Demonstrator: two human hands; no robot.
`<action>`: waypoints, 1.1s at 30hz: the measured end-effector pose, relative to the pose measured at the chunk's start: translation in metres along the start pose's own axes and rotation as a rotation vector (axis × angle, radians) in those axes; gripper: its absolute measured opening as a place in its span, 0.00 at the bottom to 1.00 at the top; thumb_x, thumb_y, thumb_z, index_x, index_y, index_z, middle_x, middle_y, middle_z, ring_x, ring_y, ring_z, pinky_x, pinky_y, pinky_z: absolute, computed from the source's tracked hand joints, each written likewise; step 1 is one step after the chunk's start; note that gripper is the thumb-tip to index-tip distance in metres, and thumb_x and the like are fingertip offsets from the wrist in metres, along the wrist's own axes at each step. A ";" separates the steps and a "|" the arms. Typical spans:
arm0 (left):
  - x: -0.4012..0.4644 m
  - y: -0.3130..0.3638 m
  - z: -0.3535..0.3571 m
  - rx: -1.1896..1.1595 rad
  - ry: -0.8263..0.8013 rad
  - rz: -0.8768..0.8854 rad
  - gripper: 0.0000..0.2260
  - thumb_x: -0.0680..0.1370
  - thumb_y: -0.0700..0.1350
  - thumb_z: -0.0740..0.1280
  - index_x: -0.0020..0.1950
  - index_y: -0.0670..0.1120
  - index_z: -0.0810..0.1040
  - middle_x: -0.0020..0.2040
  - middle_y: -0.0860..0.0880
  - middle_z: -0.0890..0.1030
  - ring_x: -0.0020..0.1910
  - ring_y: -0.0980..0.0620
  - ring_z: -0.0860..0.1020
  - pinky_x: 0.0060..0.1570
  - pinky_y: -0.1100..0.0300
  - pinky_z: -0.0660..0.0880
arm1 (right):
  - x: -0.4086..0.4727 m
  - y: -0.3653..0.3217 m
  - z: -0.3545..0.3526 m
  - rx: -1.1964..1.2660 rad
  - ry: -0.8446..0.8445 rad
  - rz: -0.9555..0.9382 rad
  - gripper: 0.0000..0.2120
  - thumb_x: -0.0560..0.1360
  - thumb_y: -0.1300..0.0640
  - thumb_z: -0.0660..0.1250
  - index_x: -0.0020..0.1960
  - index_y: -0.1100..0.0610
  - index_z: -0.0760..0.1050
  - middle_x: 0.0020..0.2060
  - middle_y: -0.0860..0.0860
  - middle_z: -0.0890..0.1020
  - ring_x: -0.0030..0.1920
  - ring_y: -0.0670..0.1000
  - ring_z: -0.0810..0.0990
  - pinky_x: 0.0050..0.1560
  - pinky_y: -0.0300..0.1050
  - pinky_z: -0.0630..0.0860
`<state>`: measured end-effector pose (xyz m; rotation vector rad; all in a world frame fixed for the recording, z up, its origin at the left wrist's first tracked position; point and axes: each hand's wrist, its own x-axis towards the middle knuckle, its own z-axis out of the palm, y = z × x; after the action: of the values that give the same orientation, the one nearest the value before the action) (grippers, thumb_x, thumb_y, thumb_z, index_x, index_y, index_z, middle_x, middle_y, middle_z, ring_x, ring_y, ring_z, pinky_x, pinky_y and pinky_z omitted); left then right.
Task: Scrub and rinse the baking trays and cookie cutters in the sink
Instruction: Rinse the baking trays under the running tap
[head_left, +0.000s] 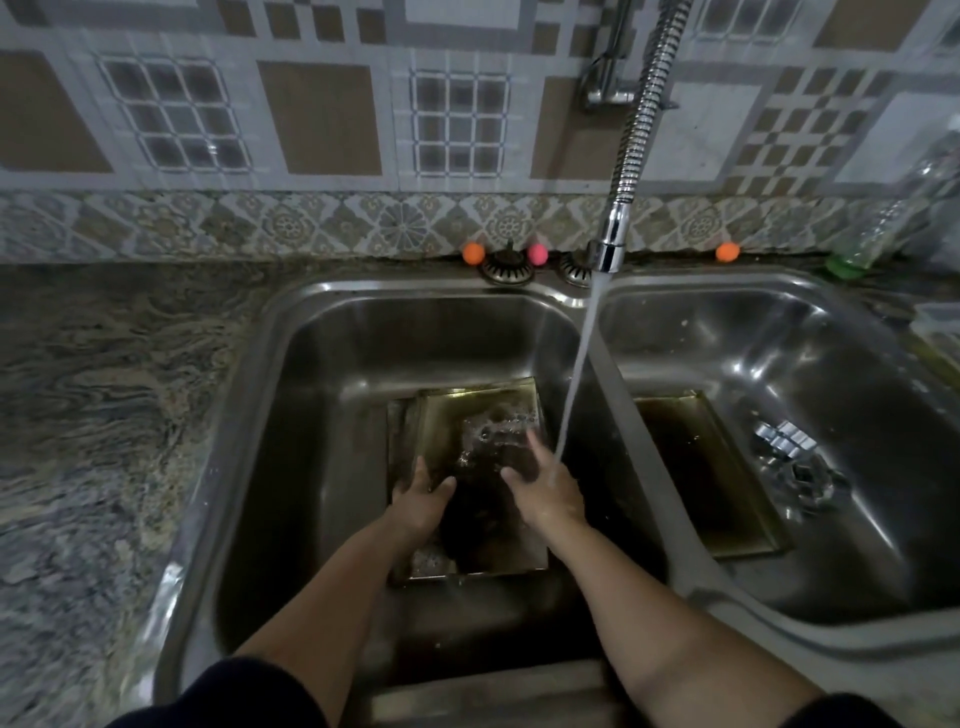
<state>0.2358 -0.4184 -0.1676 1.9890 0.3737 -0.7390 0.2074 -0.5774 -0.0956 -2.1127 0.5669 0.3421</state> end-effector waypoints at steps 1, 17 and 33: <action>0.001 0.000 0.000 -0.010 0.002 0.002 0.36 0.74 0.64 0.58 0.77 0.61 0.42 0.78 0.42 0.50 0.76 0.39 0.55 0.73 0.44 0.58 | -0.001 -0.002 0.000 -0.021 0.008 -0.020 0.32 0.79 0.52 0.63 0.76 0.38 0.50 0.75 0.51 0.63 0.71 0.55 0.67 0.59 0.47 0.72; -0.072 0.060 0.054 0.512 0.024 0.457 0.22 0.82 0.58 0.41 0.77 0.61 0.41 0.78 0.56 0.38 0.76 0.54 0.36 0.69 0.37 0.34 | -0.035 0.001 -0.051 0.212 0.118 -0.177 0.37 0.75 0.65 0.67 0.74 0.37 0.57 0.72 0.46 0.67 0.71 0.50 0.67 0.65 0.46 0.69; -0.076 0.072 0.001 0.235 0.238 0.539 0.32 0.81 0.57 0.54 0.76 0.58 0.36 0.77 0.51 0.32 0.76 0.45 0.51 0.72 0.45 0.56 | -0.052 -0.003 -0.081 0.417 0.198 -0.365 0.39 0.73 0.68 0.69 0.72 0.35 0.61 0.70 0.45 0.71 0.70 0.46 0.68 0.69 0.53 0.69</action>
<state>0.2153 -0.4526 -0.0710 2.2653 -0.1243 -0.2108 0.1664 -0.6292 -0.0251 -1.8029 0.3187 -0.1809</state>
